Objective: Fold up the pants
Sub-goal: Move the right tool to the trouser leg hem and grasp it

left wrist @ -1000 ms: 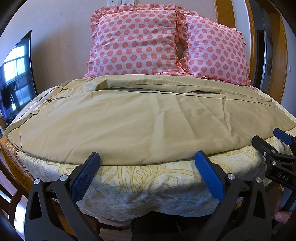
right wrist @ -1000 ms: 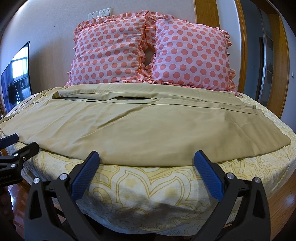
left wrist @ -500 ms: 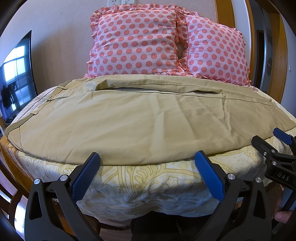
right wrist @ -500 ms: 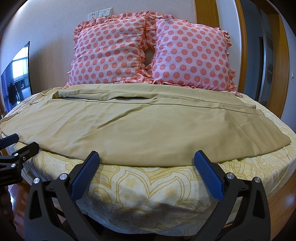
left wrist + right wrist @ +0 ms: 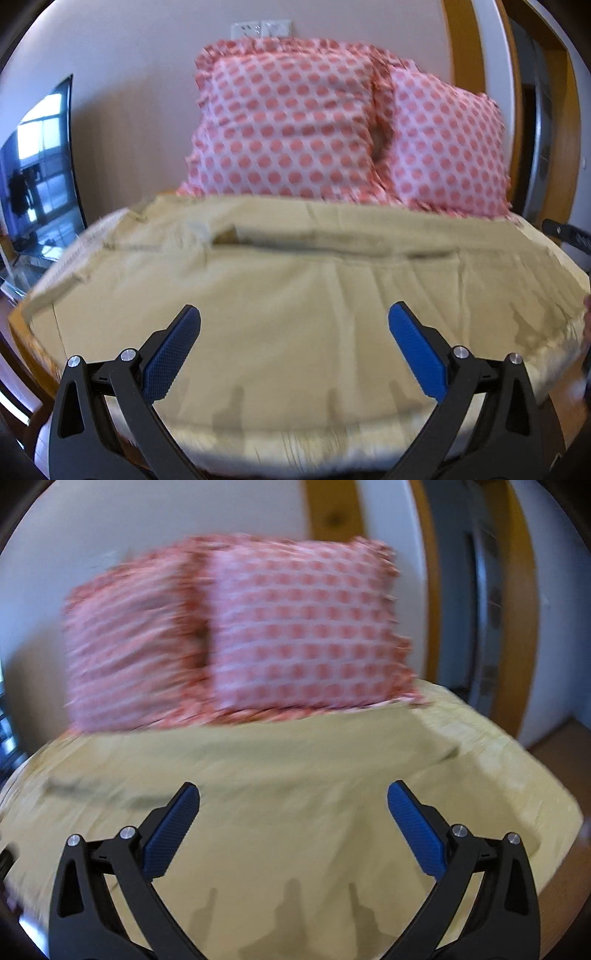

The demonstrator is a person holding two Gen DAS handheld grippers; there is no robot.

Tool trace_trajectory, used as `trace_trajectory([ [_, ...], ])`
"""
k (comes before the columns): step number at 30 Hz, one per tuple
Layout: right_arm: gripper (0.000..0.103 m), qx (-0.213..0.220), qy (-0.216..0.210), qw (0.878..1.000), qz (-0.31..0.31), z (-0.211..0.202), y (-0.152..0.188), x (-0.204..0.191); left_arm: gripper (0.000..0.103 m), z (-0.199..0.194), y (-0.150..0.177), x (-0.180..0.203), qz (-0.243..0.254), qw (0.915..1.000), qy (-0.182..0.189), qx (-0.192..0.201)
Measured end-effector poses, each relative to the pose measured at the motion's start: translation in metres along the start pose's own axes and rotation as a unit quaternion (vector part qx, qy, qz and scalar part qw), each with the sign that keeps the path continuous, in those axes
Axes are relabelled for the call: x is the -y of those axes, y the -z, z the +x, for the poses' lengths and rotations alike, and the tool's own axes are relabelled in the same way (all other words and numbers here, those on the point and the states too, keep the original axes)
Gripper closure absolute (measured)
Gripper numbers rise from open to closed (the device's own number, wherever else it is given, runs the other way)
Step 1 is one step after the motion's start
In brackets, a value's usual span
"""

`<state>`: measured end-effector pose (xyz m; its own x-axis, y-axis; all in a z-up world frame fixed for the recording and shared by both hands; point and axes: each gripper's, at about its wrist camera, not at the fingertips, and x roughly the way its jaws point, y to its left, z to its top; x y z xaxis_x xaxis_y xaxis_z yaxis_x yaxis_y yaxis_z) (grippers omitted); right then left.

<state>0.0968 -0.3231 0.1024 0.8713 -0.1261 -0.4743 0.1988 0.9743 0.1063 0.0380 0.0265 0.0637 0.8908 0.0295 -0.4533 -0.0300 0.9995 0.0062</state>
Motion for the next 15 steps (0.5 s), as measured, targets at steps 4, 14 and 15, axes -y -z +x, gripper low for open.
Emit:
trace_trajectory([
  [4,0.011,-0.064,0.079,0.994,0.047,0.099,-0.06,0.039,0.001,0.017,-0.028,-0.001,0.0,0.9998,-0.013,0.015],
  [14,0.04,-0.183,0.192,0.951,0.16,0.292,-0.104,0.095,0.001,0.057,-0.046,-0.003,0.005,0.9998,-0.018,0.0],
  [15,0.04,-0.187,0.201,0.948,0.16,0.299,-0.104,0.096,0.001,0.06,-0.046,-0.004,0.005,0.9998,-0.018,-0.003],
])
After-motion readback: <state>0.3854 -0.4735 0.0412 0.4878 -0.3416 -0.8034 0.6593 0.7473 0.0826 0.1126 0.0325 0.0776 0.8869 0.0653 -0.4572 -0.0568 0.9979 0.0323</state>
